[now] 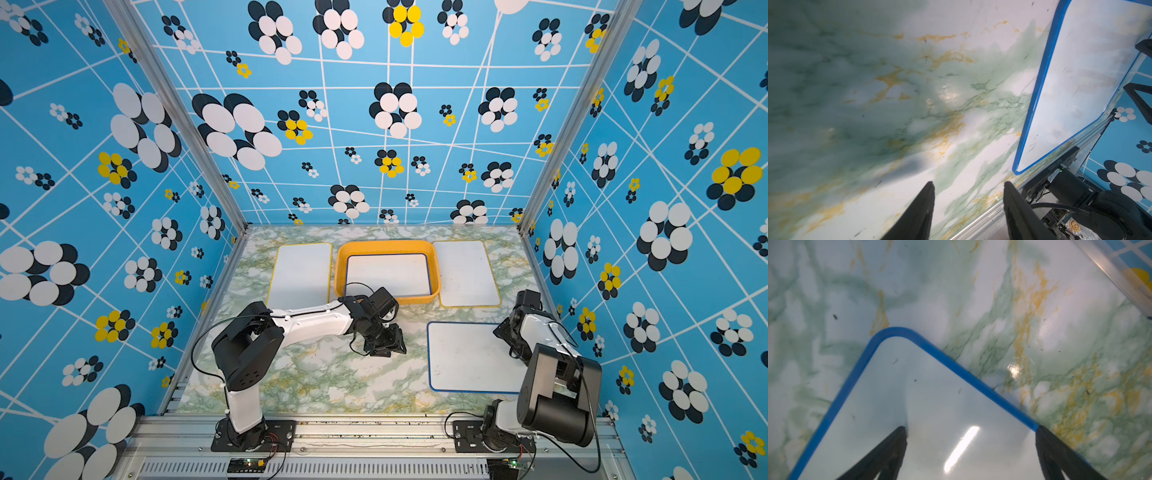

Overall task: Put the whiteboard into the storage box
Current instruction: Move the whiteboard to the center of the board.

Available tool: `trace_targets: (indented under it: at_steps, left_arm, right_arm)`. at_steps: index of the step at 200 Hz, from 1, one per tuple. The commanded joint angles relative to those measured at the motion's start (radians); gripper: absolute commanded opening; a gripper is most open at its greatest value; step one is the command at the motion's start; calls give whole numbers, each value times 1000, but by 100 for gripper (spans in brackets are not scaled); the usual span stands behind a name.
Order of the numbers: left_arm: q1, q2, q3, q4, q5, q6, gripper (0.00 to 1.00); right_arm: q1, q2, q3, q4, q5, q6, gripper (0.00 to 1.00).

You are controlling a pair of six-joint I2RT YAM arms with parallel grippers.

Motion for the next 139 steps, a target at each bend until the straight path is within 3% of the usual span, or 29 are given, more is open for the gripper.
trace_targets:
  at_steps: [1, 37, 48, 91, 139]
  left_arm:
    - [-19, 42, 48, 4, 34, -6, 56]
    - [-33, 82, 97, -24, 41, -5, 56]
    - [-33, 89, 110, -36, 41, -3, 56]
    - [-39, 105, 174, -117, 24, 30, 56]
    - [-45, 109, 193, -144, 19, 30, 57]
  right_arm:
    - [-18, 41, 30, -11, 22, -39, 99]
    - [-26, 38, 27, -9, 4, -51, 99]
    - [-30, 41, 27, -6, -33, -62, 95]
    - [-100, 77, 10, 25, -224, -38, 96]
    - [-132, 72, 1, 22, -244, -40, 96]
